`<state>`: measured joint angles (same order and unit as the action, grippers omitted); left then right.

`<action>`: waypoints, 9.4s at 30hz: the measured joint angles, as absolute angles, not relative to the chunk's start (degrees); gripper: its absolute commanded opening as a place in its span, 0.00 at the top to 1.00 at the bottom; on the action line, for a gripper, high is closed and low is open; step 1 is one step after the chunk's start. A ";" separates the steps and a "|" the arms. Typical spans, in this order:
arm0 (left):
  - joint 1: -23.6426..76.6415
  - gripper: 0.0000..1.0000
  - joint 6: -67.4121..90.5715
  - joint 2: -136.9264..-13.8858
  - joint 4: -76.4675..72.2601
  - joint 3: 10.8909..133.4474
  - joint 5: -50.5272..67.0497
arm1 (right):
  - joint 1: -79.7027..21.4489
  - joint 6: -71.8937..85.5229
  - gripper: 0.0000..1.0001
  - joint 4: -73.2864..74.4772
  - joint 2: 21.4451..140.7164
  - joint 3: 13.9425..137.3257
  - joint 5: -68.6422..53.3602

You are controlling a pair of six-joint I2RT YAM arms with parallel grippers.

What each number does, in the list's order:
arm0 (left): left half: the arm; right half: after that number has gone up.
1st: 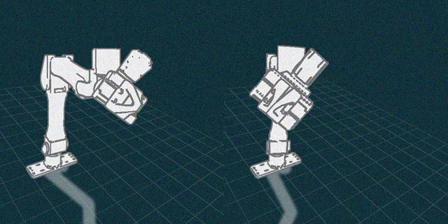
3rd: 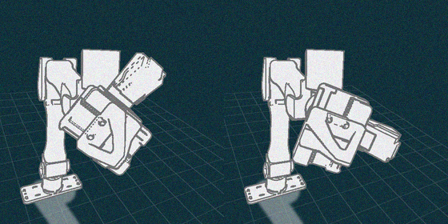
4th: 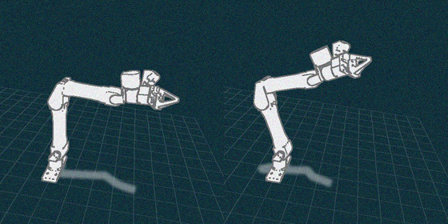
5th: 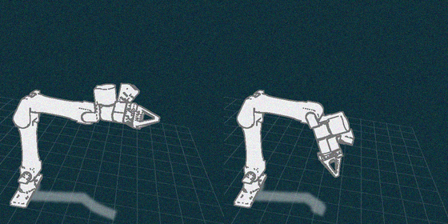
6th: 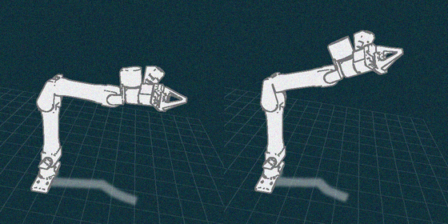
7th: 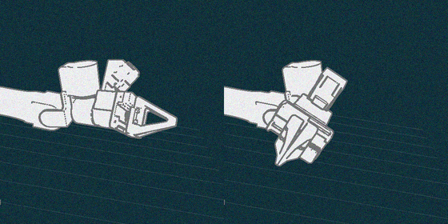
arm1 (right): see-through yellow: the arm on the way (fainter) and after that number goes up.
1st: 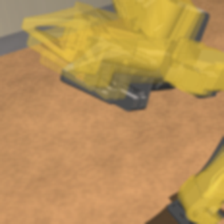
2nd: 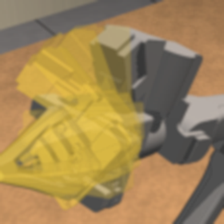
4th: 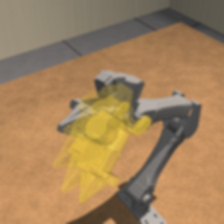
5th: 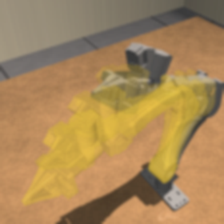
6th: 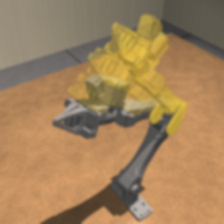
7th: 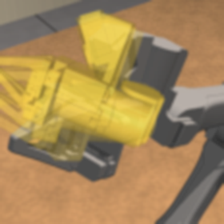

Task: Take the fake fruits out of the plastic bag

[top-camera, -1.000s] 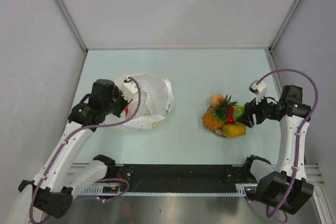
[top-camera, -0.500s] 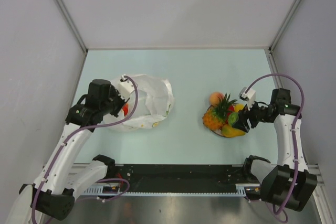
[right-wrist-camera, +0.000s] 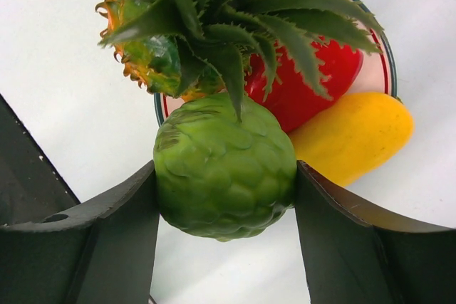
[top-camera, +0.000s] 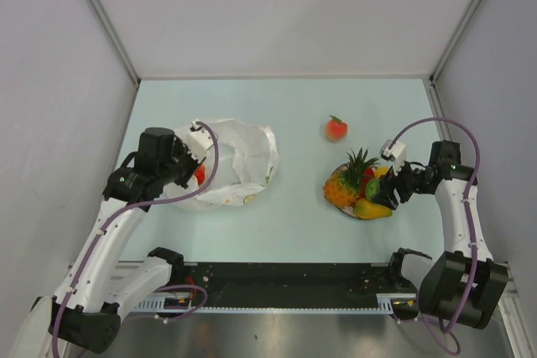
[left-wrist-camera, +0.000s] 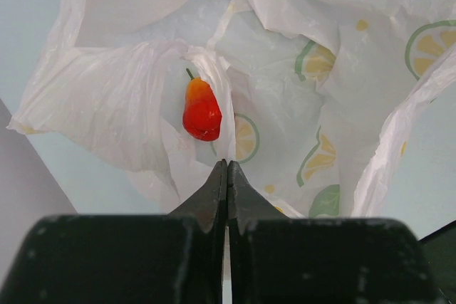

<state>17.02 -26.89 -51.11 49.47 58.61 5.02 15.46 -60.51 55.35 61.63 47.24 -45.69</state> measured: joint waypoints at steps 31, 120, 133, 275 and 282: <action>16.36 0.00 -23.59 -66.54 55.92 95.18 16.99 | 16.58 -36.82 0.00 42.76 52.88 59.68 -46.41; 22.13 0.00 -9.45 -102.04 12.99 98.54 9.56 | -15.07 12.12 0.00 11.73 108.42 96.75 -2.68; 21.52 0.00 -12.60 -59.40 18.79 75.09 10.87 | -20.75 15.51 0.00 7.79 151.74 136.42 2.17; 21.34 0.00 -14.22 -53.89 24.64 61.54 9.17 | -21.02 17.91 0.11 -12.86 167.59 150.82 5.34; 21.12 0.00 -16.25 -51.24 25.08 60.03 7.62 | -21.04 17.72 0.25 -13.61 170.39 151.63 5.98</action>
